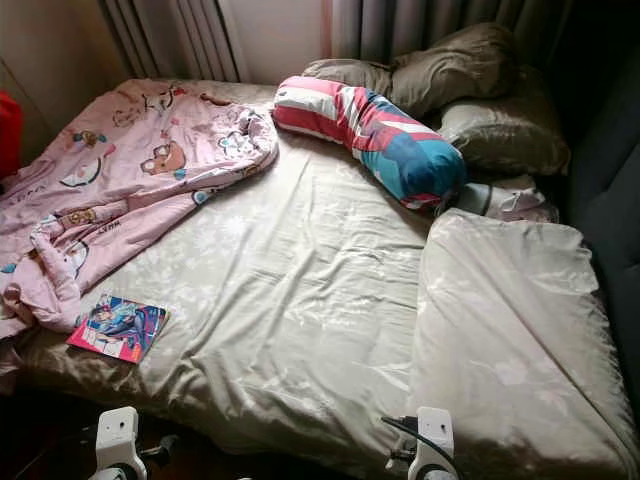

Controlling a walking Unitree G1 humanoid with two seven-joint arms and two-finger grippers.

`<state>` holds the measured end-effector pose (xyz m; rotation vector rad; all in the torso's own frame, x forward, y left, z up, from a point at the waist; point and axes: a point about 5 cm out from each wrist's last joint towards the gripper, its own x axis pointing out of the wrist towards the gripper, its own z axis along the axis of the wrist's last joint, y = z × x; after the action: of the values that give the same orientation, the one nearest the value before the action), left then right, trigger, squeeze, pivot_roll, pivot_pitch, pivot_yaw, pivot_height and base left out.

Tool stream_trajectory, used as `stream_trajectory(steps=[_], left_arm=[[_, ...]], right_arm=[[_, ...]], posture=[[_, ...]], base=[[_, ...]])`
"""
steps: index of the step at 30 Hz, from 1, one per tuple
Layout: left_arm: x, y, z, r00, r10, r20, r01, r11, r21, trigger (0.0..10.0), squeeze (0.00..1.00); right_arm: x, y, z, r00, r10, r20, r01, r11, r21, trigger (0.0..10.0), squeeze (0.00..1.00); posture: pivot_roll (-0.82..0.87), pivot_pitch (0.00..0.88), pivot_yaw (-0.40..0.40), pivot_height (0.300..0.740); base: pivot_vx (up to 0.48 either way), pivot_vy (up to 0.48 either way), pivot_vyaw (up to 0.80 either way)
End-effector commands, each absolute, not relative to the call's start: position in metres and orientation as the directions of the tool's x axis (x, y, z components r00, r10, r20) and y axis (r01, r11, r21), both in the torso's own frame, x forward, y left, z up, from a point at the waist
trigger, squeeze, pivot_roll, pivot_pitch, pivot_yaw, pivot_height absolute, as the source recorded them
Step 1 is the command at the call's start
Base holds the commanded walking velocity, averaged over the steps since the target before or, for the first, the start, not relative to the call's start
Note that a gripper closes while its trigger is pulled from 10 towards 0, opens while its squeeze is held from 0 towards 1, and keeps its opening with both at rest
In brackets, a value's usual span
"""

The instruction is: Clean up the room

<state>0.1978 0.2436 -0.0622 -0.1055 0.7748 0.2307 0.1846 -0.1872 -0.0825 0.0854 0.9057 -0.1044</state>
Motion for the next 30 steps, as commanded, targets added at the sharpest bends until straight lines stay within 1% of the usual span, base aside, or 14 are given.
stream_trajectory(steps=[1,6,11,22,27,30], left_arm=[[0.190,0.246,-0.066,0.666,0.176,-0.725,-0.253,0.967,0.003,10.0,0.00],[0.190,0.244,-0.067,0.666,0.171,-0.726,-0.250,0.968,-0.002,10.0,0.00],[0.190,0.243,-0.067,0.665,0.171,-0.727,-0.251,0.968,-0.002,10.0,0.00],[0.189,0.242,-0.068,0.664,0.167,-0.729,-0.246,0.969,-0.002,10.0,0.00],[0.190,0.242,-0.067,0.666,0.164,-0.727,-0.243,0.970,-0.003,10.0,0.00],[0.190,0.242,-0.067,0.667,0.164,-0.726,-0.242,0.970,-0.003,10.0,0.00]], right_arm=[[0.173,-0.188,-0.088,0.576,-0.049,-0.816,0.121,0.992,0.026,10.0,0.00],[0.168,-0.197,-0.089,0.566,-0.065,-0.822,0.135,0.991,0.014,10.0,0.00],[0.165,-0.201,-0.090,0.560,-0.066,-0.826,0.135,0.991,0.012,10.0,0.00],[0.162,-0.204,-0.091,0.557,-0.070,-0.828,0.144,0.990,0.014,10.0,0.00],[0.163,-0.203,-0.090,0.557,-0.066,-0.828,0.137,0.991,0.013,10.0,0.00],[0.168,-0.198,-0.089,0.563,-0.063,-0.824,0.138,0.990,0.019,10.0,0.00]], posture=[[-0.07,0.104,0.057,0.740],[-0.07,0.090,0.056,0.740],[-0.06,0.078,0.054,0.740],[-0.06,0.054,0.058,0.740],[-0.06,0.066,0.056,0.740],[-0.06,0.073,0.059,0.740]], base=[[0.000,0.274,0.00],[0.000,0.272,0.00],[0.000,0.277,0.00],[0.000,0.343,0.00],[0.000,0.386,0.00],[0.000,0.386,0.00]])
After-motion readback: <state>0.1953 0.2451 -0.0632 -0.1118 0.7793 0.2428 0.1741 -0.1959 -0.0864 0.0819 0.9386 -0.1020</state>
